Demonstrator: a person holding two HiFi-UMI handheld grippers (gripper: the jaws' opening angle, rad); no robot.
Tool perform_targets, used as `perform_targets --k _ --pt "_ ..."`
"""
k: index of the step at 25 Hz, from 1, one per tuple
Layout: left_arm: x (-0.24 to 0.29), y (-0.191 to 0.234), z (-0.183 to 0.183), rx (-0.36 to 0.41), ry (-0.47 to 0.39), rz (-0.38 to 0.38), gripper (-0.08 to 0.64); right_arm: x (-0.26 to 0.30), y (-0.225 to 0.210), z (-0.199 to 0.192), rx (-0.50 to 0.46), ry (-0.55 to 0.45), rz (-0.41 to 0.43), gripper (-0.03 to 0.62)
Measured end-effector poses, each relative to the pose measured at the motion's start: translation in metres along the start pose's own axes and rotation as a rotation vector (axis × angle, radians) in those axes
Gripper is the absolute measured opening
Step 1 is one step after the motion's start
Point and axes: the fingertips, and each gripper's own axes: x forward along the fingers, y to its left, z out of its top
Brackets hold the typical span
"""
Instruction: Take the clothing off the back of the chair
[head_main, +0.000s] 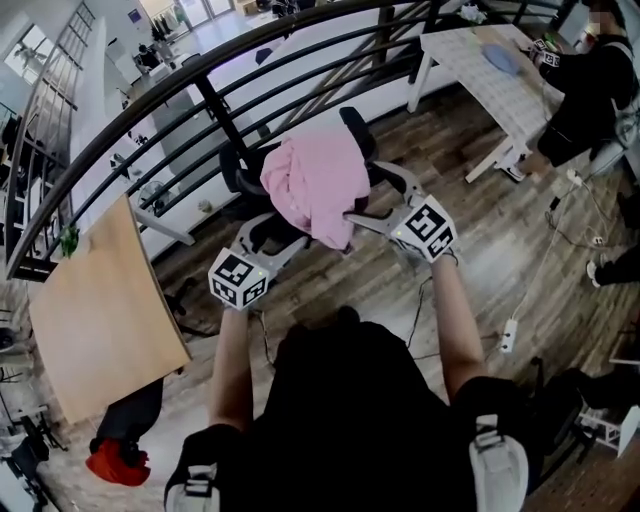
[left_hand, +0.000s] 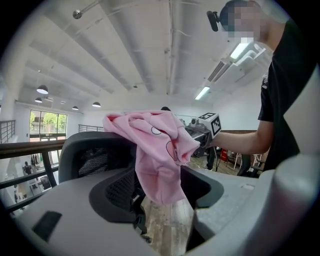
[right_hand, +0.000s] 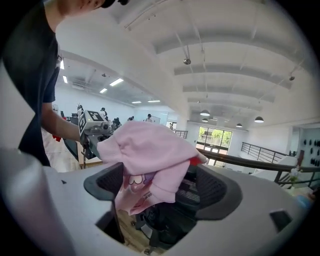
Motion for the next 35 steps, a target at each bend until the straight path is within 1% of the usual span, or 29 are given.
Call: perform_targets --k 3,6,9,12,14,18,23,27,35 --pt "0.001 0.003 -0.001 -0.005 0.000 0.021 0.272 0.002 -0.004 0.005 -0.008 -0.020 -0.014 0.451" --pt "0.004 0.004 -0.002 -0.010 0.003 0.032 0.272 0.006 -0.005 0.009 -0.015 -0.019 0.004 0.451" --pt "0.009 0.003 -0.001 -0.004 0.003 0.039 0.272 0.012 -0.004 0.010 -0.040 0.009 0.031 0.449" --pt "0.013 0.004 0.005 0.013 -0.002 0.047 0.271 0.019 -0.001 0.012 -0.067 0.023 0.055 0.422" --pt "0.015 0.005 0.008 0.022 0.000 0.045 0.271 0.023 0.001 0.015 -0.079 0.023 0.063 0.415" --pt "0.016 0.006 0.013 0.035 -0.004 0.041 0.271 0.025 0.004 0.018 -0.052 0.018 0.071 0.387" --pt "0.021 0.004 0.022 0.060 -0.016 0.016 0.270 0.028 0.011 0.021 -0.050 0.015 0.097 0.362" --pt "0.022 0.002 0.025 0.064 -0.017 -0.004 0.268 0.032 0.019 0.024 -0.046 0.009 0.088 0.331" --pt "0.016 0.000 0.029 0.080 -0.019 -0.043 0.236 0.036 0.032 0.034 -0.044 -0.017 0.085 0.263"
